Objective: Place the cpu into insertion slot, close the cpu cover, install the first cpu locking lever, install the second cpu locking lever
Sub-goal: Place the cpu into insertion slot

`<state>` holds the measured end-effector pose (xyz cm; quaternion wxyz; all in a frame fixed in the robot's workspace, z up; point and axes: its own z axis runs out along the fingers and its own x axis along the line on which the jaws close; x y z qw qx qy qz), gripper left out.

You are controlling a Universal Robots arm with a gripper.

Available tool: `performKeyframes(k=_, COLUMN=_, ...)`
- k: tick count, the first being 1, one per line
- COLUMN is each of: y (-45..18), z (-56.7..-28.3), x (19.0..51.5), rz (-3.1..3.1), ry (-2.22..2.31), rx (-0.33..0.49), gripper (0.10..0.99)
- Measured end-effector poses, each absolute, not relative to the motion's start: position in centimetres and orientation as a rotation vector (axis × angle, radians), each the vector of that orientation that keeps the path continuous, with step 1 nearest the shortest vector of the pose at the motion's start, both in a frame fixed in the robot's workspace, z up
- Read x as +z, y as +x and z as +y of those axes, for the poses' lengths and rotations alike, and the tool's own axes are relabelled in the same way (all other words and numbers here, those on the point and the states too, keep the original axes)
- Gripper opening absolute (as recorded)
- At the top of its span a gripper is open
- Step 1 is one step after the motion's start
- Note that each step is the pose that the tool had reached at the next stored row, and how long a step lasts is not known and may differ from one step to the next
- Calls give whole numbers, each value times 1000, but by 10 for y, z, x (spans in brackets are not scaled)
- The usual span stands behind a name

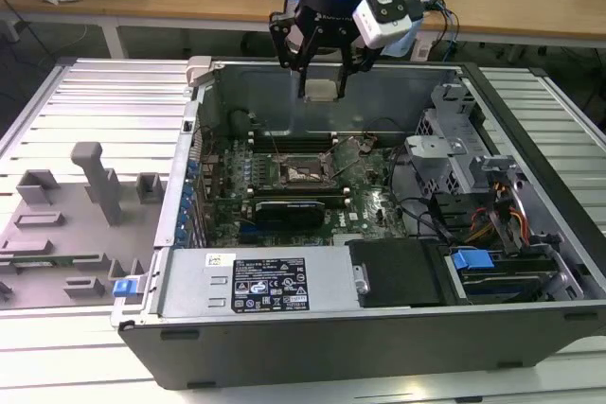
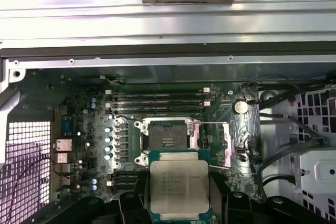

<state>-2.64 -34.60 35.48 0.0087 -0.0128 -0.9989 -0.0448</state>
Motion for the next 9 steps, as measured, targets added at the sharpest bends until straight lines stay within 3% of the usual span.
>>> performKeyframes(k=9, y=-28, z=-346, x=324, rz=-3124, ry=-40, rx=-140, gripper=541)
